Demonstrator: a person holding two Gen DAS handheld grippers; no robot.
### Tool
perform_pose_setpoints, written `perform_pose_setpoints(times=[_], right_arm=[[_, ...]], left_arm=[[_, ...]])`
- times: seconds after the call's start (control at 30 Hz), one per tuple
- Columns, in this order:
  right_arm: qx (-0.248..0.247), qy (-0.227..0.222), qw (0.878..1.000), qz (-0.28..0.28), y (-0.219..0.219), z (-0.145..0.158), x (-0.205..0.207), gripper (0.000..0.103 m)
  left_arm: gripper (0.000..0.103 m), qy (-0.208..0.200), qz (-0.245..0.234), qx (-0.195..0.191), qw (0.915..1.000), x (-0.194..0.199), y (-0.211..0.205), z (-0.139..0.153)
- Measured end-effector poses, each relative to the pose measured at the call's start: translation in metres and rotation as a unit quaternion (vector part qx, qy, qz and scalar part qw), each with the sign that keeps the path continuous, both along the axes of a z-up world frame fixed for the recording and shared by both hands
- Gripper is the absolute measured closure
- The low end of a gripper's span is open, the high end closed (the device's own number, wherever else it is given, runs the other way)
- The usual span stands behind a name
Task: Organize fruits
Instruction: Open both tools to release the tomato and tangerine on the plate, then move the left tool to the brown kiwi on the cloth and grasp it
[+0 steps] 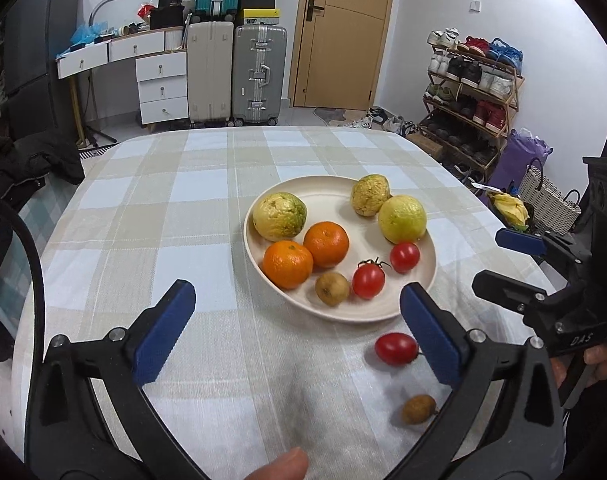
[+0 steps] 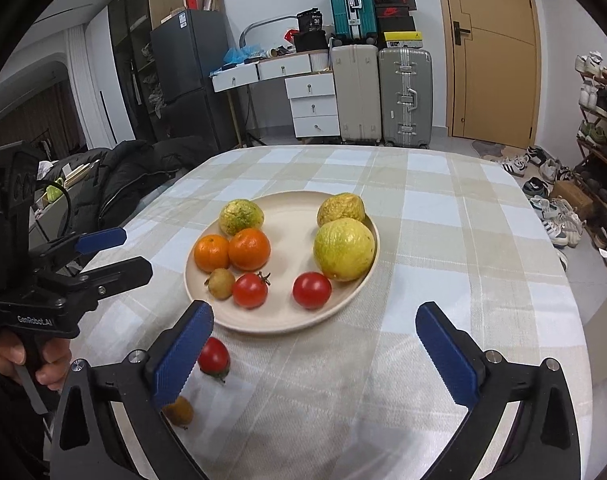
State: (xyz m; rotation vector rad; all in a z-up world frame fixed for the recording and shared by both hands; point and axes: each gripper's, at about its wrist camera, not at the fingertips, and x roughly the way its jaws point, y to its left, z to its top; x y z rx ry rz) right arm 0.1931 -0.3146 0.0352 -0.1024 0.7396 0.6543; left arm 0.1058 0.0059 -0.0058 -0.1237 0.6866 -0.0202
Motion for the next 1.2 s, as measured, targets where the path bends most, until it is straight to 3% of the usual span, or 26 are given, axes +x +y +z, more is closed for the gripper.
perform_pose_setpoints(times=[0.27, 0.73, 1.2], right_arm=[[-0.025, 0.010, 1.000, 0.015, -0.002, -0.006, -0.016, 0.000], [-0.050, 0.033, 0.998, 0.035, -0.001, -0.020, -0.019, 0.000], [-0.059, 0.046, 0.997, 0.032, -0.005, -0.028, -0.014, 0.000]], left_arm=[[0.001, 0.009, -0.014, 0.013, 0.9998, -0.025, -0.015, -0.005], [0.001, 0.046, -0.060, 0.020, 0.9969, -0.027, -0.035, -0.015], [0.001, 0.116, -0.149, 0.040, 0.9812, -0.025, -0.066, -0.044]])
